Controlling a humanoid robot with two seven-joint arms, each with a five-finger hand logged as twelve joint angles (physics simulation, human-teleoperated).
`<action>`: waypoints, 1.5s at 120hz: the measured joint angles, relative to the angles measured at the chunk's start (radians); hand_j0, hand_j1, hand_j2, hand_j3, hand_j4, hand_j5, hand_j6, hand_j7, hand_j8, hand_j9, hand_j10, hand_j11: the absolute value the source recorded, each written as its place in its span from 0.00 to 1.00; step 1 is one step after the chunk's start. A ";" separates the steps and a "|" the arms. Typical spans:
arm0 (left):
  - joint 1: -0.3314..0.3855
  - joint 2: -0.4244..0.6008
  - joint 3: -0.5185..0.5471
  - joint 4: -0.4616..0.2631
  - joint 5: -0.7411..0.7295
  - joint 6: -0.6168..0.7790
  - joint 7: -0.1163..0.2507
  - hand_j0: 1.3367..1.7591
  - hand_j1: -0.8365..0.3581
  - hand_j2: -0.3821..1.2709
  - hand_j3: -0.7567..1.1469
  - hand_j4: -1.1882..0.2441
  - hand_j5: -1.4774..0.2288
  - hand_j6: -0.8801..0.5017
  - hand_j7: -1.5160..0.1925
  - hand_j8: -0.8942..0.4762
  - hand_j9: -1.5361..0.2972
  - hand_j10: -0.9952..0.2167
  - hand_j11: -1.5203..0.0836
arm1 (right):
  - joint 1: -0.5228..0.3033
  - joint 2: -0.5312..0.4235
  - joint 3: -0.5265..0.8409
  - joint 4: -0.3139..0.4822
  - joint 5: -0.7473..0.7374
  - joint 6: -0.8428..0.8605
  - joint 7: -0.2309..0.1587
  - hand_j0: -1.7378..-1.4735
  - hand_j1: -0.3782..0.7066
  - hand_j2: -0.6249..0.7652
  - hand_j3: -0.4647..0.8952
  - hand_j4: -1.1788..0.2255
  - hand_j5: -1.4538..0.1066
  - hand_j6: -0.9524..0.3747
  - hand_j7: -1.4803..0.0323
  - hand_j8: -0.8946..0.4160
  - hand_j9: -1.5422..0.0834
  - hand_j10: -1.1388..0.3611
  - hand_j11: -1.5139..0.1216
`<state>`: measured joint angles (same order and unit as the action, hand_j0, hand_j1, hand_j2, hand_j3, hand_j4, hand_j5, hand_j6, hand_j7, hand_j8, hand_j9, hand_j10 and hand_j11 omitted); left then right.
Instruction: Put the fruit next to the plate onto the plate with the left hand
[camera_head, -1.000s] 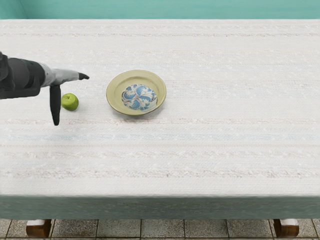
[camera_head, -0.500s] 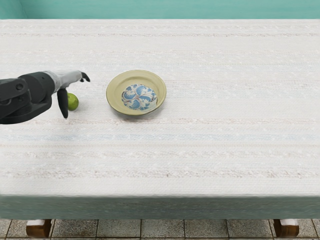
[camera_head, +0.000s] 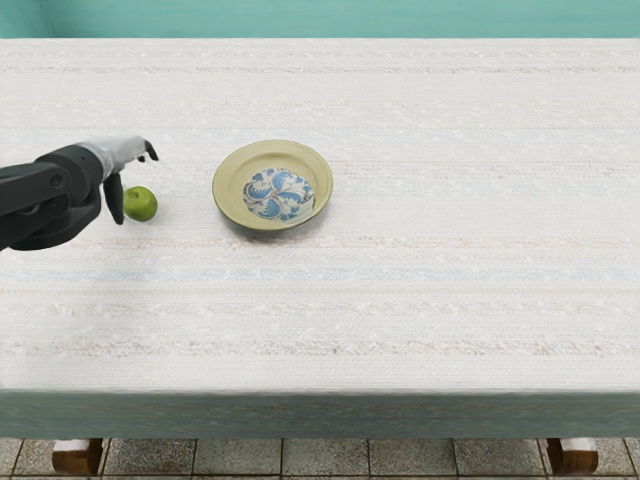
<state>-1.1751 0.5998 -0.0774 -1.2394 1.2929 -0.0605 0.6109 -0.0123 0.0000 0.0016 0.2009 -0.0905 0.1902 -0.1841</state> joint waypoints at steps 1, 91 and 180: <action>0.000 0.000 0.000 0.002 0.001 0.002 0.000 0.76 0.73 0.27 0.40 0.64 0.66 0.44 0.68 0.45 0.65 0.60 0.73 | 0.000 0.000 0.000 0.000 0.000 0.000 0.000 0.30 0.04 0.45 0.34 0.83 0.92 0.71 0.97 0.67 0.94 0.75 0.91; 0.034 -0.127 0.104 0.166 -0.007 0.138 0.000 0.76 0.72 0.27 0.40 0.64 0.66 0.44 0.68 0.45 0.64 0.59 0.73 | 0.000 0.000 0.000 0.000 0.000 0.000 0.000 0.30 0.04 0.45 0.34 0.83 0.92 0.71 0.97 0.67 0.94 0.75 0.91; 0.017 -0.134 0.106 0.167 -0.168 0.063 0.001 0.74 0.46 0.26 0.40 0.37 0.42 0.33 0.42 0.36 0.38 0.32 0.43 | 0.000 0.000 0.000 0.000 0.000 0.000 0.000 0.30 0.04 0.45 0.34 0.83 0.92 0.71 0.97 0.67 0.94 0.75 0.91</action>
<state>-1.1584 0.4661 0.0287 -1.0729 1.1248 0.0022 0.6114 -0.0123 0.0000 0.0015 0.2010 -0.0905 0.1902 -0.1841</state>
